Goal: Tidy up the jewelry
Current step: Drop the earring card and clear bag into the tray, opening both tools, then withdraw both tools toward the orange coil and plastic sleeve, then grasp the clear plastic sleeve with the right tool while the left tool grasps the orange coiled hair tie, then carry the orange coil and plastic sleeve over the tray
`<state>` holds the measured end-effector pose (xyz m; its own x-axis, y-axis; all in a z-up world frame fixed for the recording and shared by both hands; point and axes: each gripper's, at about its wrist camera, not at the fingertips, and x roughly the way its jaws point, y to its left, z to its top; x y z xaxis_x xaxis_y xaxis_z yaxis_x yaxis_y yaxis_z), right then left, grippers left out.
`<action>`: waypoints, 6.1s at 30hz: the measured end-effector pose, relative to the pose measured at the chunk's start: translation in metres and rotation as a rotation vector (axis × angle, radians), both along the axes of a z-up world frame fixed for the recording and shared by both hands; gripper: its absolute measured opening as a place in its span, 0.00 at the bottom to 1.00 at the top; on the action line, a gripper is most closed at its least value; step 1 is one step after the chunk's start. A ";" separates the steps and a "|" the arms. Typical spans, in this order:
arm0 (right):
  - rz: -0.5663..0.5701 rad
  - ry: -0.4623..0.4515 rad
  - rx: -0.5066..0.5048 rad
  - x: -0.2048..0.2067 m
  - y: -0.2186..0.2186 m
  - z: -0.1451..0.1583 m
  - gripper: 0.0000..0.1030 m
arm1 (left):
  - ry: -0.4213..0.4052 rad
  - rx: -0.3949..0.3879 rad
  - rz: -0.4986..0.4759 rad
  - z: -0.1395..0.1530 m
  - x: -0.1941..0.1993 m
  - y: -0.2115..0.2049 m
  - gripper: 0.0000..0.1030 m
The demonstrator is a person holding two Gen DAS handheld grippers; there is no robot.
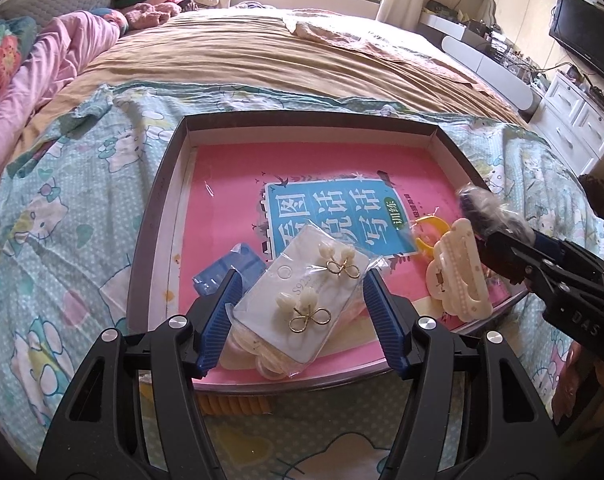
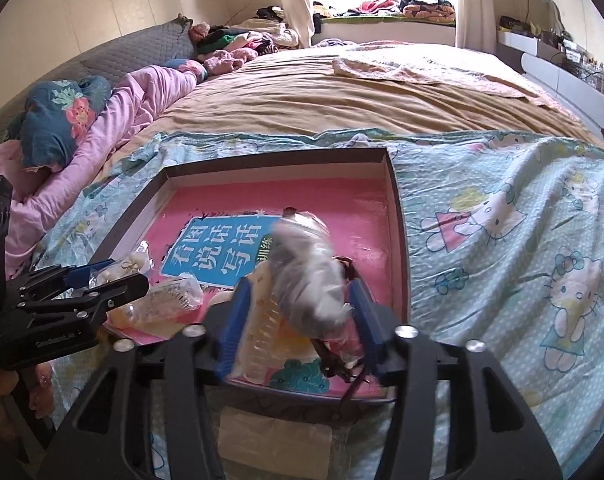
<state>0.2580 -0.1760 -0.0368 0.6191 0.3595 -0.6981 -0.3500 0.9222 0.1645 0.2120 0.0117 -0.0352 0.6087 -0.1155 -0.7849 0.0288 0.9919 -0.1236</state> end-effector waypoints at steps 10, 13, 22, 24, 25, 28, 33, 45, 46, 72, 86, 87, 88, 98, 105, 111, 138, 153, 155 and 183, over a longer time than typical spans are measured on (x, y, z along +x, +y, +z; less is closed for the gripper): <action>-0.004 -0.052 0.014 -0.021 -0.009 0.019 0.75 | -0.005 0.004 0.007 0.004 -0.005 0.000 0.65; -0.002 -0.065 0.023 -0.028 -0.013 0.024 0.79 | -0.009 0.002 0.009 0.007 -0.007 0.001 0.69; 0.004 -0.110 0.035 -0.044 -0.020 0.044 0.85 | -0.045 -0.010 0.019 0.029 -0.020 0.006 0.82; 0.008 -0.120 0.039 -0.049 -0.021 0.048 0.85 | -0.060 -0.004 0.026 0.035 -0.026 0.008 0.85; 0.011 -0.124 0.041 -0.051 -0.021 0.050 0.85 | -0.066 -0.003 0.028 0.037 -0.027 0.008 0.85; 0.020 -0.135 0.047 -0.058 -0.021 0.055 0.85 | -0.081 -0.002 0.035 0.045 -0.035 0.010 0.91; 0.036 -0.148 0.054 -0.070 -0.021 0.061 0.85 | -0.104 0.008 0.042 0.053 -0.051 0.017 0.91; 0.063 -0.170 0.051 -0.091 -0.021 0.069 0.96 | -0.135 0.057 0.047 0.063 -0.085 0.024 0.91; 0.067 -0.170 0.052 -0.092 -0.021 0.069 0.96 | -0.134 0.058 0.048 0.062 -0.087 0.025 0.91; 0.087 -0.068 -0.001 -0.109 -0.011 0.025 0.96 | -0.044 0.084 0.079 0.030 -0.096 0.033 0.91; 0.008 0.053 -0.069 -0.085 -0.017 -0.030 0.96 | 0.065 0.080 0.130 -0.009 -0.077 0.053 0.91; 0.001 0.069 -0.063 -0.082 -0.018 -0.034 0.96 | 0.073 0.077 0.134 -0.011 -0.076 0.053 0.91; -0.005 0.084 -0.059 -0.079 -0.019 -0.037 0.96 | 0.084 0.069 0.139 -0.014 -0.075 0.055 0.91; 0.016 0.119 -0.090 -0.061 0.010 -0.048 0.96 | 0.127 0.025 0.151 -0.031 -0.065 0.057 0.91; 0.039 0.112 -0.163 -0.060 0.029 -0.055 0.96 | 0.117 0.057 0.159 -0.035 -0.058 0.052 0.91; 0.052 0.103 -0.191 -0.059 0.034 -0.059 0.95 | 0.112 0.080 0.155 -0.036 -0.052 0.045 0.91; 0.148 0.098 -0.089 -0.078 0.026 -0.045 0.83 | 0.087 -0.022 0.071 -0.022 -0.073 0.032 0.64; 0.156 0.002 -0.037 -0.094 0.012 0.005 0.83 | -0.068 -0.019 0.117 0.031 -0.083 0.048 0.64; 0.151 -0.013 -0.036 -0.093 0.012 0.011 0.83 | -0.084 -0.017 0.126 0.036 -0.084 0.051 0.64; 0.074 -0.157 -0.056 -0.035 0.014 0.045 0.83 | -0.059 -0.028 0.109 0.037 -0.018 0.047 0.64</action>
